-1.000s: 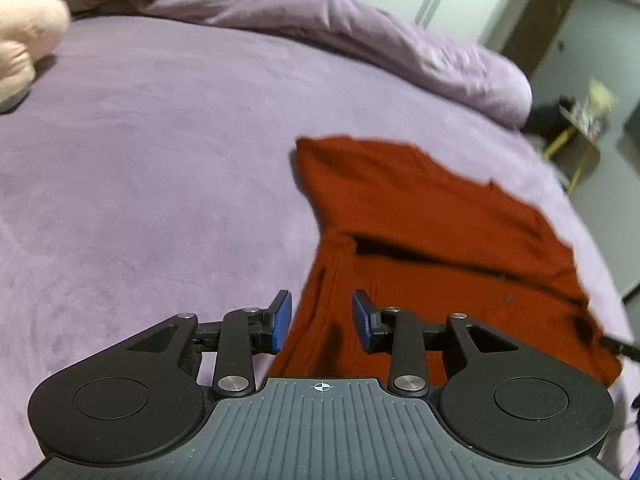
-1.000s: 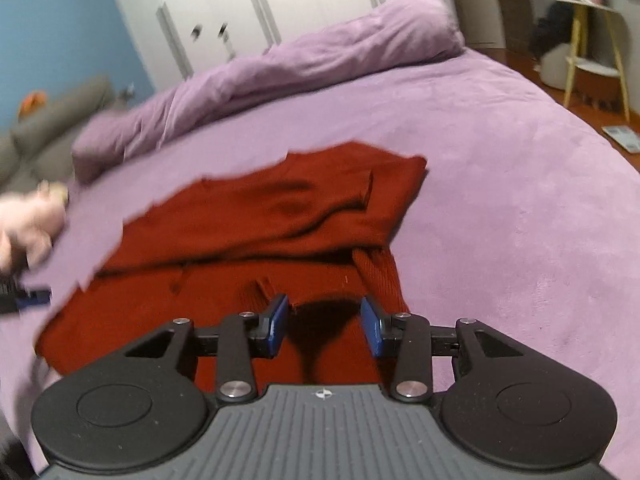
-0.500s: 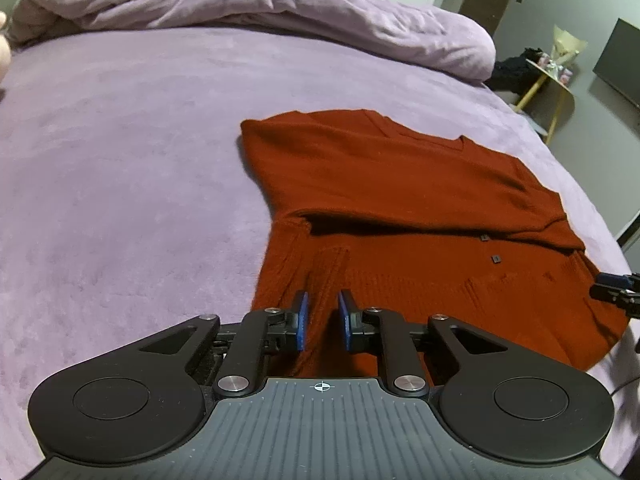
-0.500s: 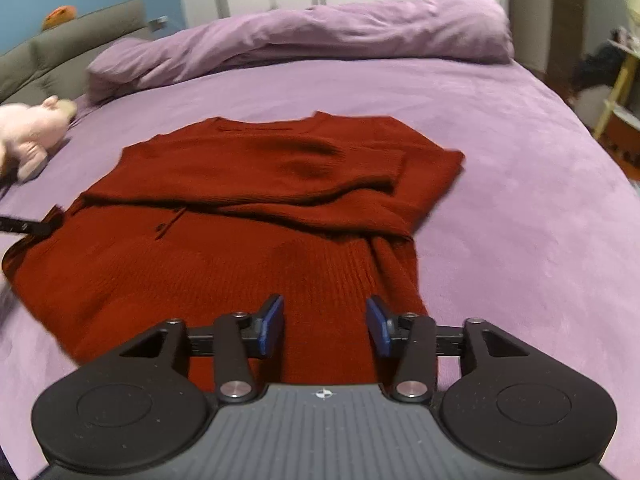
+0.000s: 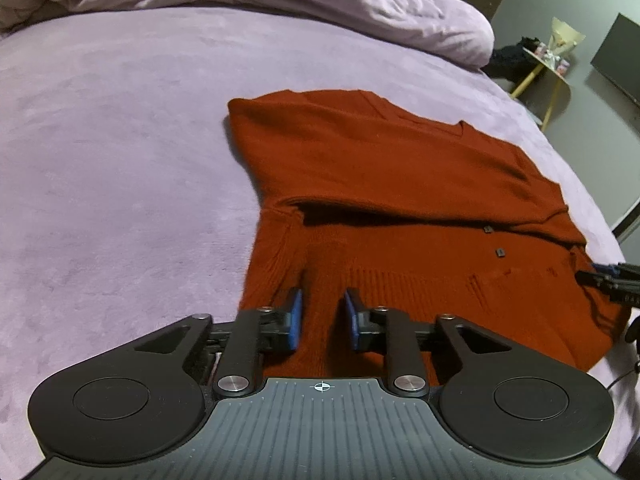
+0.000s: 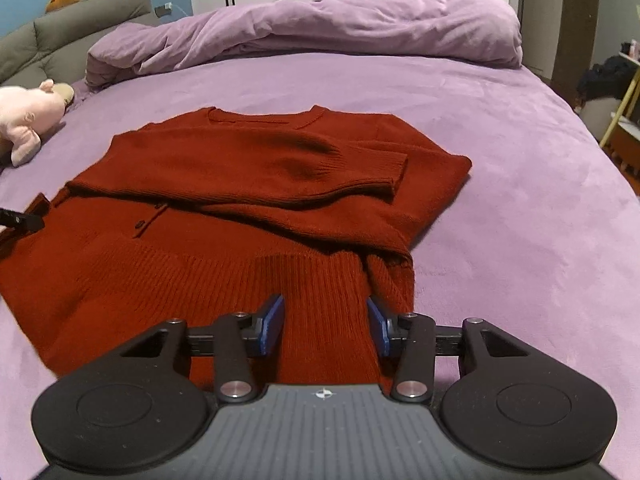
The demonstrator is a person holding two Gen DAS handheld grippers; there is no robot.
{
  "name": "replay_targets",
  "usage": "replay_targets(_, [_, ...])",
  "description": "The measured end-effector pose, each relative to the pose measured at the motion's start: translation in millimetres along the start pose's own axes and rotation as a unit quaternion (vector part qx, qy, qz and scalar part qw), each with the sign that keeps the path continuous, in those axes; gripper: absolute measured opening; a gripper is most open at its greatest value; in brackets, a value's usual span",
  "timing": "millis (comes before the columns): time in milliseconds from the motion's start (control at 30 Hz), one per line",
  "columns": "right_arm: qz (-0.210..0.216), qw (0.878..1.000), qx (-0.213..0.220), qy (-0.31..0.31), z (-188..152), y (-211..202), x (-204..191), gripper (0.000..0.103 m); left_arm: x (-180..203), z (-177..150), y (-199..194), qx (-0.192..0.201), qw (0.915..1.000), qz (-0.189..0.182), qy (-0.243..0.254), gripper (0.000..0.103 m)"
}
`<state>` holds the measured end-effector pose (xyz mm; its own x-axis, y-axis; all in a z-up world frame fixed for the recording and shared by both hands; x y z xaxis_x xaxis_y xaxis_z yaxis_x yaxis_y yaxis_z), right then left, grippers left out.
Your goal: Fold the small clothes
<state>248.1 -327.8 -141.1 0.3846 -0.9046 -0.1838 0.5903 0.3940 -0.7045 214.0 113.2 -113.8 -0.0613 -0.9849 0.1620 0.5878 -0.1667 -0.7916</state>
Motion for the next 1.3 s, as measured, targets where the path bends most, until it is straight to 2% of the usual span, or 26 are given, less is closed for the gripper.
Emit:
replay_targets(67, [0.003, 1.0, 0.005, 0.014, 0.6, 1.7, 2.7, 0.031, 0.6, 1.1, 0.1, 0.0, 1.0, 0.003, 0.001, 0.015])
replay_targets(100, [0.003, 1.0, 0.007, 0.018, 1.4, 2.3, 3.8, 0.02, 0.6, 2.3, -1.2, 0.001, 1.0, 0.004, 0.0, 0.011])
replay_targets(133, [0.002, 1.0, 0.007, 0.018, 1.9, 1.8, 3.4, 0.013, 0.8, 3.9, -3.6, 0.005, 1.0, 0.005, -0.001, 0.009])
replay_targets(200, [-0.003, 1.0, 0.011, 0.01, 4.8, -1.0, -0.7, 0.007, 1.4, 8.1, -11.1, 0.016, 0.9999, 0.003, -0.005, 0.008])
replay_targets(333, [-0.014, 0.998, 0.053, -0.015, 18.4, -22.8, -14.3, 0.006, 3.0, 29.9, -40.0, 0.058, 0.998, -0.009, -0.021, 0.007])
replay_targets(433, [-0.013, 0.993, 0.113, -0.017, 44.5, -48.1, -19.9, 0.006, 2.5, 61.6, -61.9, 0.107, 0.9938, -0.008, -0.03, 0.007])
replay_targets(533, [-0.022, 0.989, 0.147, -0.016, 71.4, -54.0, -17.1, 0.006, 1.3, 94.5, -67.5, 0.14, 0.9894, 0.001, -0.039, 0.007])
replay_targets(633, [-0.05, 0.985, 0.166, -0.014, 93.5, -45.8, -9.3, 0.006, 2.7, 118.1, -61.1, 0.159, 0.9863, 0.012, -0.043, 0.007])
replay_targets(800, [-0.073, 0.982, 0.173, 0.025, 124.9, -19.2, 13.8, 0.005, 5.4, 150.6, -35.4, 0.164, 0.9845, 0.029, -0.054, 0.007])
replay_targets(1067, [-0.13, 0.975, 0.177, 0.039, 171.9, 27.2, 43.5, 0.005, 9.1, 194.6, 10.0, 0.19, 0.9776, 0.078, -0.047, 0.007])
replay_targets(1200, [-0.156, 0.975, 0.15, 0.048, 173.5, 66.6, 57.8, 0.005, 15.8, 195.4, 53.8, 0.176, 0.9764, 0.119, -0.036, 0.008])
replay_targets(1300, [-0.171, 0.975, 0.132, 0.047, 164.3, 93.5, 60.2, 0.006, 16.8, 187.0, 86.9, 0.149, 0.9778, 0.143, -0.033, 0.009])
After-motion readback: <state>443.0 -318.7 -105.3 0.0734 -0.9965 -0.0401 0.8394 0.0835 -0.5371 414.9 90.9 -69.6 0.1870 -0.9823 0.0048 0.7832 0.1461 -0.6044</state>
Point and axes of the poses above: each gripper's, at about its wrist camera, not at the fingertips, and y roughly the way its jaws point, x to its right, z to its top, the point moved 5 cm from there along y, roughly the way its jaws point, and after that the axes turned 8 degrees about z, right-handed, at the moved point
